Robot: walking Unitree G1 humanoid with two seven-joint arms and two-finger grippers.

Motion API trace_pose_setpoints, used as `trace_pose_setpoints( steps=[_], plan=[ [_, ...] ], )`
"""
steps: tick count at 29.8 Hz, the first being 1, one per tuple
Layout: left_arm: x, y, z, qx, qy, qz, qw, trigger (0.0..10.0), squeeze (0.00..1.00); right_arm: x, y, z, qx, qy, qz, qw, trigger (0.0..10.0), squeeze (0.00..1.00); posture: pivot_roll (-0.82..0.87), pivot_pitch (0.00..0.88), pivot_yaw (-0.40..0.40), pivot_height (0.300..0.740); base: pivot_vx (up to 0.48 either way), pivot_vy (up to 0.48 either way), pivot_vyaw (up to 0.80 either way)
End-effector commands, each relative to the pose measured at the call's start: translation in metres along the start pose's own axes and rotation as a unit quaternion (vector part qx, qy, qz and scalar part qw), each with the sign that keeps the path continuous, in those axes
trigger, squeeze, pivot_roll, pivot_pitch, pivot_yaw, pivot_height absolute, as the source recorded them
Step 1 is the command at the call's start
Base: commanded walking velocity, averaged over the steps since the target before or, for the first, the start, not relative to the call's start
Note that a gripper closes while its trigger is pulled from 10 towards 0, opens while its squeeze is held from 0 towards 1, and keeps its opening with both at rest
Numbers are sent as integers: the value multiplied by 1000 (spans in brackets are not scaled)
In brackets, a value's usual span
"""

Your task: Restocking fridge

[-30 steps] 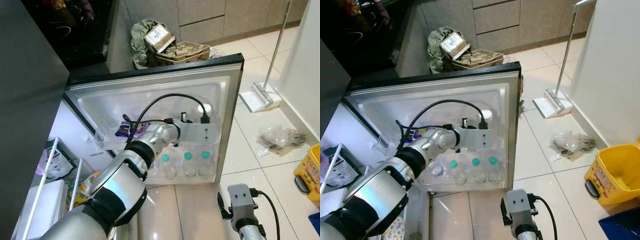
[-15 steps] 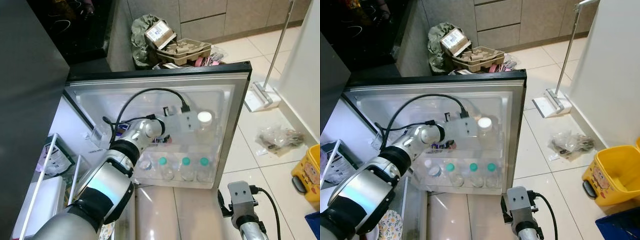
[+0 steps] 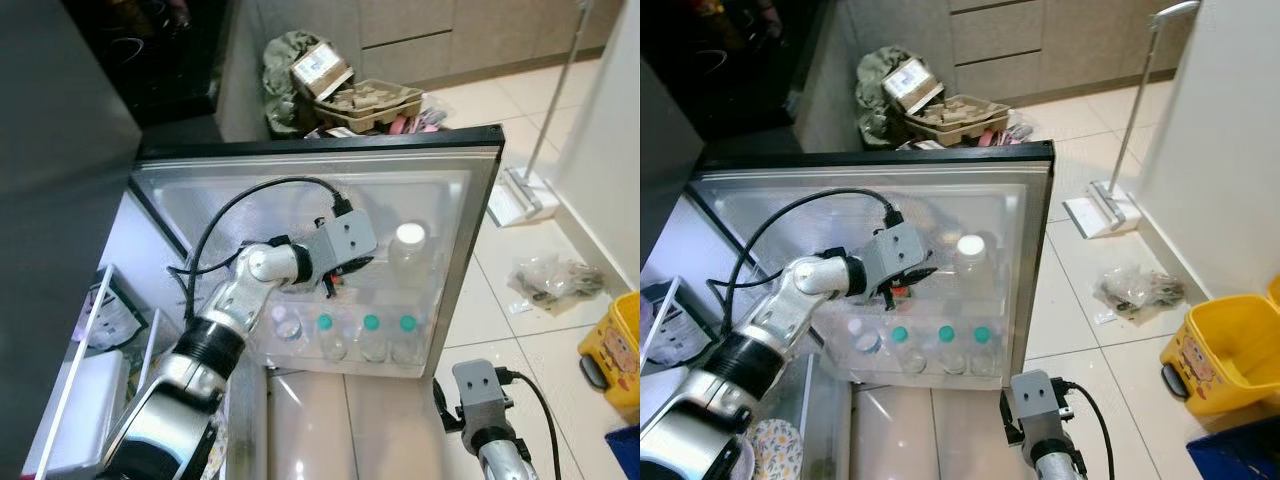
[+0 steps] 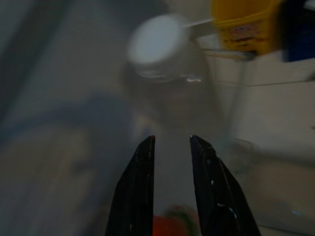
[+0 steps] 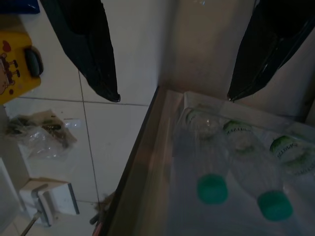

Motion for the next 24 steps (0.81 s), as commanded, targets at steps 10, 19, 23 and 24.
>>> trace_pose_setpoints(
  steps=[10, 19, 23, 24],
  plan=[
    [34, -68, -15, -3, -213, -115, 970, 10000, 0, -24, -11, 5, 13, -10, 42, 999, 10000, 0, -119, 147, 94, 740, 0, 0, 0],
    [-64, -90, -115, 7, -298, 70, 952, 10000, 0, -41, -21, 1, 14, -19, 71, 997, 10000, 0, -115, 143, 91, 740, 0, 0, 0],
    [-114, -104, -145, 120, -344, 143, 920, 10000, 0, -54, -30, 4, 19, -26, 95, 995, 10000, 0, -121, 137, 83, 740, 0, 0, 0],
    [-123, -109, -151, 133, -349, 159, 914, 10000, 0, -57, -32, 4, 20, -27, 99, 995, 10000, 0, -121, 137, 83, 740, 0, 0, 0]
  ],
)
Point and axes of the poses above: a point about 5 cm out from each wrist's last joint towards the gripper, its own y axis pointing out of the wrist towards the gripper, its own x axis along the axis of the wrist's last joint, z = x × y, the point moved 5 cm from there along y, pointing out of the wrist towards the gripper, and after that the axes turned 1 degree about y, right-handed, at the moved point
